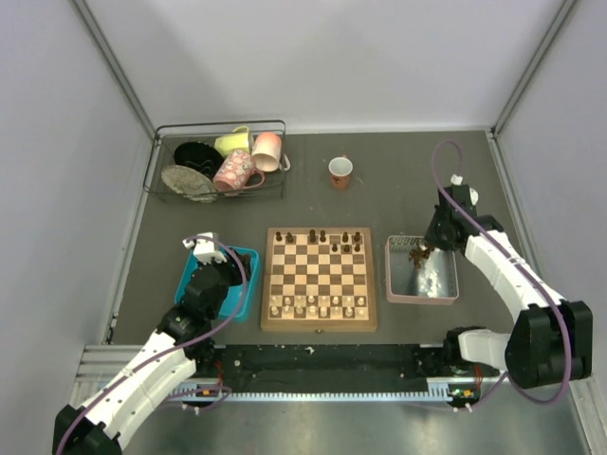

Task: Set up the chess pieces on the board

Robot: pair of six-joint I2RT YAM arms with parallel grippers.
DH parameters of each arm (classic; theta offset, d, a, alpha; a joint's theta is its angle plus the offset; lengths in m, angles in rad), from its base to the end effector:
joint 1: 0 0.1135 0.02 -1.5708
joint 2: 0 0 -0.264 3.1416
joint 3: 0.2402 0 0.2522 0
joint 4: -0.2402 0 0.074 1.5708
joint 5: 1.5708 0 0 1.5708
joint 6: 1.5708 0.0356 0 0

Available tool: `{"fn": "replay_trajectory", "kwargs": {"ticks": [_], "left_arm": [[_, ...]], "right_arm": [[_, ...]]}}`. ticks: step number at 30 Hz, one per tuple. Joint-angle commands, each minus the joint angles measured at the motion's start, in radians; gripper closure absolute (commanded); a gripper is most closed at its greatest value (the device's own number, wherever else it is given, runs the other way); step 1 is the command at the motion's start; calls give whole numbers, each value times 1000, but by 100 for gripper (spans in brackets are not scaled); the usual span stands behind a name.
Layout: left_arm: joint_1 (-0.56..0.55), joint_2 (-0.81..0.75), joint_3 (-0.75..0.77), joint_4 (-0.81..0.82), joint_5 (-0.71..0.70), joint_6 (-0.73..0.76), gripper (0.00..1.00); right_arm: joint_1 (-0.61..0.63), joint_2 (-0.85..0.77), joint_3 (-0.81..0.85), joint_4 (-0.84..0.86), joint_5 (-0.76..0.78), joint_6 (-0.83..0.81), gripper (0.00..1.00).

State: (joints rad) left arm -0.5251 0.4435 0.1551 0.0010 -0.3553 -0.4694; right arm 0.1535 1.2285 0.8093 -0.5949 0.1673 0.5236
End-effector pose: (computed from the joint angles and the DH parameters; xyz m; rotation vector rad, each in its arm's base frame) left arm 0.1242 -0.0577 0.1842 -0.1954 1.8451 -0.3652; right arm 0.2353 0.0304 0.2247 0.5319 2.5076 0.0405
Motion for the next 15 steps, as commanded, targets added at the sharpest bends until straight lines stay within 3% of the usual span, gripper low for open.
{"fn": "replay_trajectory", "kwargs": {"ticks": [1, 11, 15], "left_arm": [[4, 1, 12, 59, 10, 6, 44], [4, 3, 12, 59, 10, 6, 44], [4, 3, 12, 59, 12, 6, 44]], "right_arm": [[-9, -63, 112, -65, -40, -17, 100], [144, -37, 240, -62, -156, -69, 100], [172, -29, 232, 32, -418, -140, 100]]}}
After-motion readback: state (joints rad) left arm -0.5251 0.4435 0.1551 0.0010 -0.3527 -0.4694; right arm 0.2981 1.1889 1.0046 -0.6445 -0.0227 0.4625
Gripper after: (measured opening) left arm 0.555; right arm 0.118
